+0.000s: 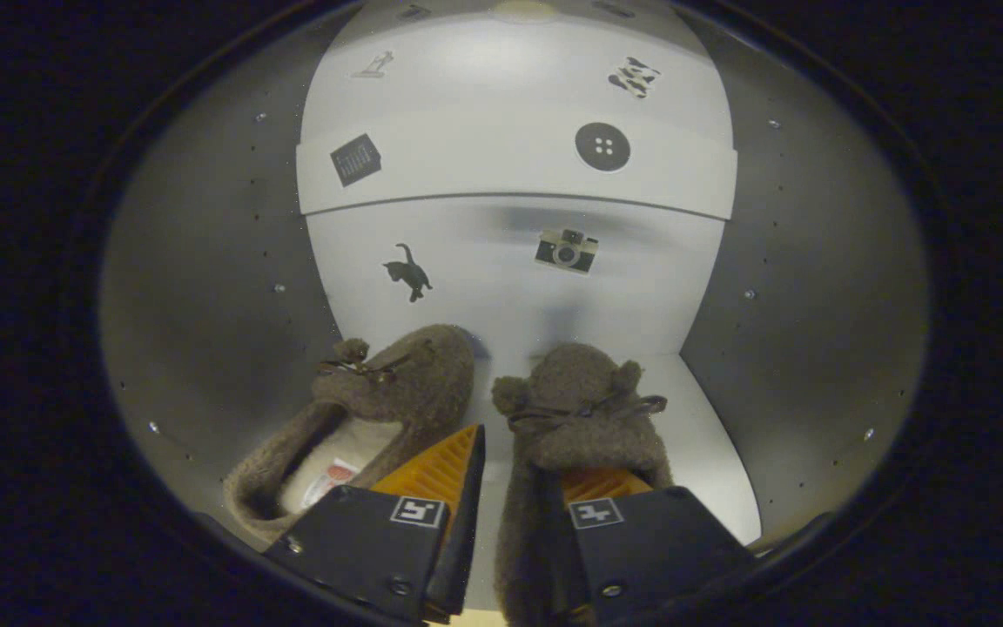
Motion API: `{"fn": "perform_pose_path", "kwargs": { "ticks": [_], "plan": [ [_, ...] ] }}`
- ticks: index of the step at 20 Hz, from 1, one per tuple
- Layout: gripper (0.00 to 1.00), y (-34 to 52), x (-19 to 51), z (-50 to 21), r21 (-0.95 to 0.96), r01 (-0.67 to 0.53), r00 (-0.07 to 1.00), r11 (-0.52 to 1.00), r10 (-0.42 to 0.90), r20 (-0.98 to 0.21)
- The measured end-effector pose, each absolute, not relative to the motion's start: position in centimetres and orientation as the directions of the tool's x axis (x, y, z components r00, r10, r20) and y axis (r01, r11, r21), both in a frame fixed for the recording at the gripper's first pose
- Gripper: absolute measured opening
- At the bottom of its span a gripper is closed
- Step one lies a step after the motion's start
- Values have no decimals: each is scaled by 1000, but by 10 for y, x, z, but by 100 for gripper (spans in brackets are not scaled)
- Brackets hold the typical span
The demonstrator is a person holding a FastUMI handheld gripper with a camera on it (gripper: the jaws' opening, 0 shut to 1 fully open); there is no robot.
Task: Open the shoe cabinet door, grab the shoes and put them into the shoe cabinet, then close the shoe cabinet door.
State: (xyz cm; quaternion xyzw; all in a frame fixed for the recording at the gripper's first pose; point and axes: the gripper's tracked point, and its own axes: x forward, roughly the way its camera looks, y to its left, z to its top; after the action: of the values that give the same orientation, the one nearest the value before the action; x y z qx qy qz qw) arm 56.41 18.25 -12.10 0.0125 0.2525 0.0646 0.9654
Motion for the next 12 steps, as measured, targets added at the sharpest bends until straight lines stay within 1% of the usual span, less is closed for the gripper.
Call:
{"fn": "perform_pose_path", "kwargs": {
  "ticks": [1,2,3,5,6,9,12],
  "plan": [
    [52,183,557,-115,58,-118,879,991,131,-459],
    [57,180,549,-110,43,-111,893,993,118,-435],
    [64,178,539,-105,21,-107,908,994,107,-406],
    [69,178,511,-90,14,-108,939,994,107,-328],
    [69,178,496,-82,9,-107,949,994,105,-296],
    [100,179,442,-69,-8,-122,968,992,118,-220],
    [99,188,381,-59,40,-152,973,988,157,-168]
  ]
}}
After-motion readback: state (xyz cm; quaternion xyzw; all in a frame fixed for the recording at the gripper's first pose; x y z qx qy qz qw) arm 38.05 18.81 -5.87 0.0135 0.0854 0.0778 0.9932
